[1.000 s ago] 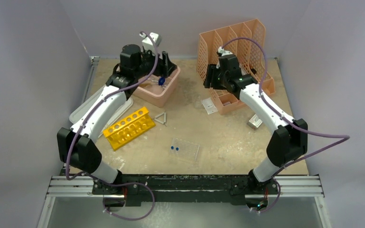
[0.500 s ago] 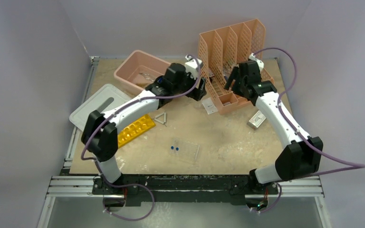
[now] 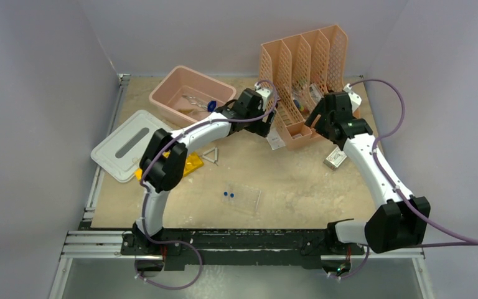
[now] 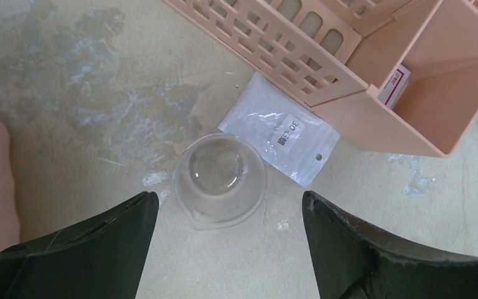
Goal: Organize the chemistry lab equipment
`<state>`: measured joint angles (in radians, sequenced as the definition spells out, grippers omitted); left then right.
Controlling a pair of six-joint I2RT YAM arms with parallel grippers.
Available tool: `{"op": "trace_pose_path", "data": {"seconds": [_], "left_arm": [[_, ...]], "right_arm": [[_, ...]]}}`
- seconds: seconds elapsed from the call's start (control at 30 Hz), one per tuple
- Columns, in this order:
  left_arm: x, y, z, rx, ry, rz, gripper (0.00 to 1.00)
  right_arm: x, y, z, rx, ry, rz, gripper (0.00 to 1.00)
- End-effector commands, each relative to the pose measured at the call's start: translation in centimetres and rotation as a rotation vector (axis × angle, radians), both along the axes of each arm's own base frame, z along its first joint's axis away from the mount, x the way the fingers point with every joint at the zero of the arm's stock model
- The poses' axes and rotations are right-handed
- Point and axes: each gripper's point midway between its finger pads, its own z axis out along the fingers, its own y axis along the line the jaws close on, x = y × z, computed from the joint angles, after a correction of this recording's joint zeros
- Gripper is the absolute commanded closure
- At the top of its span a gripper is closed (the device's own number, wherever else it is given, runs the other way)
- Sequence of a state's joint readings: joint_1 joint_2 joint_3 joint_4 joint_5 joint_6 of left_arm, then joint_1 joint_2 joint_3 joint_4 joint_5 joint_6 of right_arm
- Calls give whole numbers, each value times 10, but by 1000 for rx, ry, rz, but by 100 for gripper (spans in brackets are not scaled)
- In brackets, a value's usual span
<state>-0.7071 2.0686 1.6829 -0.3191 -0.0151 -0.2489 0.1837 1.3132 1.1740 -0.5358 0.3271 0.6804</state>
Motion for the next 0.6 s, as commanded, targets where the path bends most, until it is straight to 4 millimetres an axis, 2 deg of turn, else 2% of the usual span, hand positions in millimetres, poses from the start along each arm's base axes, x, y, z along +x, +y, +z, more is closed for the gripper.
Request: {"op": "trace_pose_path", "data": {"seconds": [0.0, 0.1, 0.2, 0.4, 0.5, 0.57], "left_arm": [[6, -16, 2, -36, 29, -23, 14], [8, -18, -12, -22, 57, -16, 11], [14, -18, -14, -17, 48, 3, 13], [21, -14, -19, 20, 38, 29, 36], [22, -12, -11, 29, 32, 33, 48], [19, -15, 2, 10, 36, 23, 57]], "right_arm": [[1, -3, 15, 0, -68, -3, 17], [4, -2, 15, 1, -74, 10, 17], [4, -2, 14, -5, -72, 20, 18], [6, -1, 16, -15, -83, 37, 18], [7, -1, 16, -14, -86, 43, 19], [7, 2, 17, -9, -91, 55, 19]]}}
